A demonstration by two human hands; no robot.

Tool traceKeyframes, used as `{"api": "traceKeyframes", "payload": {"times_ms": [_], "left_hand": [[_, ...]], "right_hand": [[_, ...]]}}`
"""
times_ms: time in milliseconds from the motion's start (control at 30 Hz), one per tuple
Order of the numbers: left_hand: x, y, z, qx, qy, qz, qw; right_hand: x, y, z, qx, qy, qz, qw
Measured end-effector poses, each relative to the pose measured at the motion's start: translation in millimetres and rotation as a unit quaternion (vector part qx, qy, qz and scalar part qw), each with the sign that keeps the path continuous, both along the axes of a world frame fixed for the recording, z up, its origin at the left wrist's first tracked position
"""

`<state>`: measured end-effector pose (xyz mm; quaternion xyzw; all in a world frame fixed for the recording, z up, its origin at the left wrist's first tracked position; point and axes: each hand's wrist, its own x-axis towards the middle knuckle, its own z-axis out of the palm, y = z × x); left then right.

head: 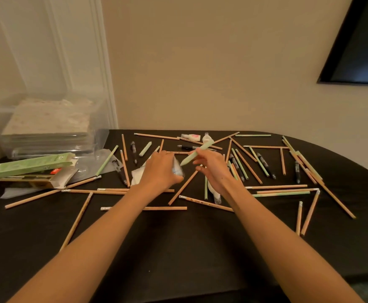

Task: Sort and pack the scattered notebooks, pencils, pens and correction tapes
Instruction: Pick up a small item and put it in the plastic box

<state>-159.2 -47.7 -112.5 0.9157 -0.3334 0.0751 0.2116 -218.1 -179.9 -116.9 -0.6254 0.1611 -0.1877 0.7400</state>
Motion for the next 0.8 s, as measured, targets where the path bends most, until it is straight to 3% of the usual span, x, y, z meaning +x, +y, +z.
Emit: {"api": "traceKeyframes", "payload": {"times_ms": [233, 433, 667, 800], "left_hand": [[-8, 0, -8, -0.006, 0.029, -0.016, 0.999], [-11, -1, -10, -0.041, 0.043, -0.020, 0.998], [-5, 5, -10, -0.078, 0.037, -0.002, 0.996], [3, 9, -4, -0.072, 0.034, -0.001, 0.997]], "right_hand": [[-3, -2, -8, 0.021, -0.017, -0.031, 0.999], [-5, 5, -11, -0.033, 0.022, -0.010, 0.999], [2, 15, -12, -0.167, 0.016, 0.030, 0.985], [12, 19, -7, -0.118, -0.007, -0.003, 0.993]]}}
